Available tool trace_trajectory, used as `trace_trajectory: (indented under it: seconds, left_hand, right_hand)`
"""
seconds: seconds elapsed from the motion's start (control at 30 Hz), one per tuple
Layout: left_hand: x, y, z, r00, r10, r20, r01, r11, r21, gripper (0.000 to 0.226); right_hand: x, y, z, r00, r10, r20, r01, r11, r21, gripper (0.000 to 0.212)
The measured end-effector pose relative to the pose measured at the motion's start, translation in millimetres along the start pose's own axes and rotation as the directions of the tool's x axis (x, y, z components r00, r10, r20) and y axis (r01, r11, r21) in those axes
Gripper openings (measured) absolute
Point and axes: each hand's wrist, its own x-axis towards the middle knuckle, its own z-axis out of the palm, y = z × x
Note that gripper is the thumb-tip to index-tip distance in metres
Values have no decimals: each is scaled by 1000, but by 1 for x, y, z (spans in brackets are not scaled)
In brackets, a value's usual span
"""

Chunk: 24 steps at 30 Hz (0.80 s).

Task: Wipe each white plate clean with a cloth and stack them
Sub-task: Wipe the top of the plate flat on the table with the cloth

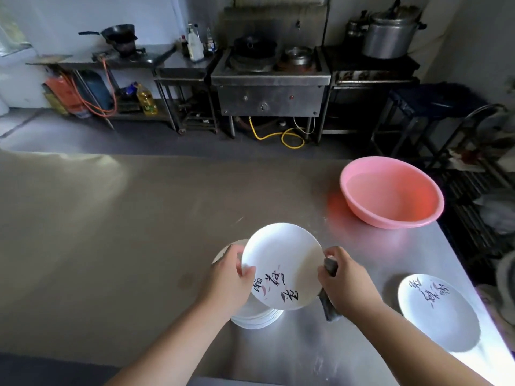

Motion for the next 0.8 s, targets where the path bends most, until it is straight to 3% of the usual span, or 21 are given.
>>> trace_trajectory:
  seconds: [0.2, 0.33, 0.53, 0.8]
  left_hand:
    - [-20, 41, 61, 986, 50, 159, -43, 998, -47, 34]
    - [-36, 49, 114, 975, 50, 218, -46, 999, -24, 34]
    - [-49, 30, 182, 940, -57, 337, 43, 998, 46, 36]
    - [-49, 10, 215, 943, -90, 322, 70, 995, 74, 38]
  right_hand:
    - [-8, 69, -46, 993, 67, -94, -68, 998, -5, 22]
    - [-14, 118, -55, 990, 143, -10, -144, 988, -51, 19]
    - [-19, 173, -28, 960, 268, 82, -261, 962, -87, 24]
    - [-2, 198, -1, 939, 314, 143, -294, 945, -145, 24]
